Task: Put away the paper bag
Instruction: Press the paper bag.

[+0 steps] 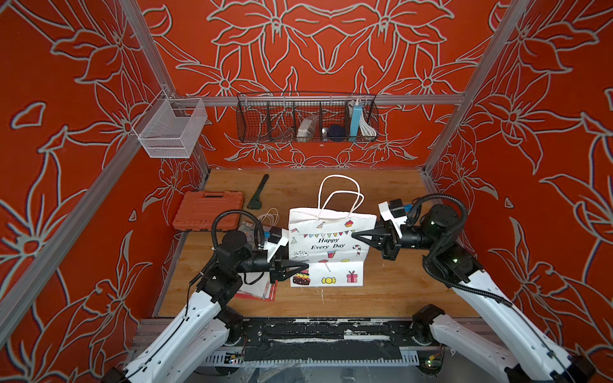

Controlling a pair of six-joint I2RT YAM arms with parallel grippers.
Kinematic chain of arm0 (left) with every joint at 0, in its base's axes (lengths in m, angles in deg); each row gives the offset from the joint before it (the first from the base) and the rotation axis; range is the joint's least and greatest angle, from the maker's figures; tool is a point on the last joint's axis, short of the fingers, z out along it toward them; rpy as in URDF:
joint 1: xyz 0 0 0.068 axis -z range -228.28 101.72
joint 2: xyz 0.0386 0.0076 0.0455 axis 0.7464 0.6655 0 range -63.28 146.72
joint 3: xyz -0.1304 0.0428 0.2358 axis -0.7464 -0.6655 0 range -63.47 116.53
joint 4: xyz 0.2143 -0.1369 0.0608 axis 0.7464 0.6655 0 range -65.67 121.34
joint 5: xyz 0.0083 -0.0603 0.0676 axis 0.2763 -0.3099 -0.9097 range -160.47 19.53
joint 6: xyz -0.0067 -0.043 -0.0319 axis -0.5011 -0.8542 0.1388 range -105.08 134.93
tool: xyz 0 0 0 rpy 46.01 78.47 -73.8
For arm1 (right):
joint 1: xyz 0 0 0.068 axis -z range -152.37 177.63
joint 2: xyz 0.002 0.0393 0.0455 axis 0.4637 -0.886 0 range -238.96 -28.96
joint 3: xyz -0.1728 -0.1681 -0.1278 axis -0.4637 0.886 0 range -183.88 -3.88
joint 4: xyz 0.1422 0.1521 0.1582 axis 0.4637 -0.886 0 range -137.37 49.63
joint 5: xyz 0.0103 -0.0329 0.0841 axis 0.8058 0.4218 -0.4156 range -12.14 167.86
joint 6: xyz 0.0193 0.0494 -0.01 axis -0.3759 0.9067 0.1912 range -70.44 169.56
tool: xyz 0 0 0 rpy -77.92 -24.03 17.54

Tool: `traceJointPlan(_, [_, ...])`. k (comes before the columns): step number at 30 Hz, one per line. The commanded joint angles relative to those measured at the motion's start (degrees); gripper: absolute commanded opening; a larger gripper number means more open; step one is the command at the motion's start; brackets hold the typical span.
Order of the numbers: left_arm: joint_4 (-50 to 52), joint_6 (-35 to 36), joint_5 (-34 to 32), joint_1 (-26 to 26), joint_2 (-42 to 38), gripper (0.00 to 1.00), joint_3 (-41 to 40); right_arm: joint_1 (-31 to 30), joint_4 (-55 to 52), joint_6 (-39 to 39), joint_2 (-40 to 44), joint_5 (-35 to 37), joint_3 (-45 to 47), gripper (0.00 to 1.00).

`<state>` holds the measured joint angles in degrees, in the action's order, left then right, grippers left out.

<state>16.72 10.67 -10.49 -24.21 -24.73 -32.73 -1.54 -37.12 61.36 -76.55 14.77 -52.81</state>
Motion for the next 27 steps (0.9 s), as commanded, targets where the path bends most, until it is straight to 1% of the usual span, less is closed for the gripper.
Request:
traceJointPlan(1, [-2.5,-0.8,3.2,0.3,-0.4,0.44,2.8,-0.3,2.4,0.4,2.0,-1.3,1.1,0.0])
traceJointPlan(2, [-0.1,0.5,1.3,0.3,-0.6,0.47,3.4,-0.3,1.5,-0.3,2.7,-0.4,1.2,0.0])
traceJointPlan(3, [2.0,1.7,-1.5,0.3,-1.0,0.54,3.8,-0.3,0.1,-1.4,3.4,0.7,1.2,0.0])
traceJointPlan(4, [4.0,2.3,-6.3,0.3,-1.6,0.62,4.2,-0.3,-2.1,-2.9,4.2,2.5,1.1,0.0])
traceJointPlan(6, [7.2,3.1,-18.0,0.3,-2.7,0.72,5.0,-0.3,-6.8,-6.4,5.6,6.0,0.6,0.0])
traceJointPlan(7, [8.7,2.9,-23.6,0.3,-3.1,0.79,5.8,-0.3,-9.6,-8.5,6.1,7.5,0.2,0.0])
traceJointPlan(8, [9.8,1.7,-28.2,0.1,-3.2,0.85,6.7,-0.3,-12.1,-10.1,6.3,8.7,0.0,0.0])
traceJointPlan(9, [10.7,0.6,-30.2,0.0,-3.0,0.88,7.9,-0.3,-14.1,-11.3,6.3,9.5,-0.3,0.0])
traceJointPlan(10, [11.5,0.1,-29.9,-0.2,-2.4,0.91,9.5,-0.2,-15.4,-12.2,6.0,10.1,-0.4,0.0])
traceJointPlan(12, [11.6,0.3,-25.7,-0.2,-1.1,0.95,12.3,-0.3,-16.2,-12.7,5.1,10.2,-0.6,0.0])
traceJointPlan(14, [11.8,1.4,-23.0,-0.2,0.3,0.98,14.9,-0.3,-15.7,-12.4,3.9,8.8,-1.1,0.0])
traceJointPlan(17, [14.4,5.1,-19.7,-0.2,2.1,0.99,17.7,-0.3,-15.2,-11.9,3.2,5.3,-1.7,0.0])
traceJointPlan(19, [17.3,7.7,-14.3,-0.3,4.0,0.99,19.7,-0.3,-14.6,-11.3,3.2,3.3,-1.7,0.0])
traceJointPlan(21, [18.8,8.6,-9.9,-0.3,6.2,0.94,21.0,-0.3,-13.4,-10.3,3.3,1.7,-1.5,0.0])
traceJointPlan(23, [17.8,8.8,-6.1,-0.3,7.6,0.87,20.8,-0.3,-12.1,-8.9,3.3,0.1,-1.3,0.0])
traceJointPlan(25, [15.1,8.3,-4.4,-0.3,7.9,0.79,19.9,-0.3,-11.6,-8.4,3.5,-0.2,-1.2,0.0])
traceJointPlan(27, [11.7,7.3,-3.5,-0.3,7.7,0.69,18.5,-0.3,-11.2,-8.2,3.9,0.0,-1.1,0.0])
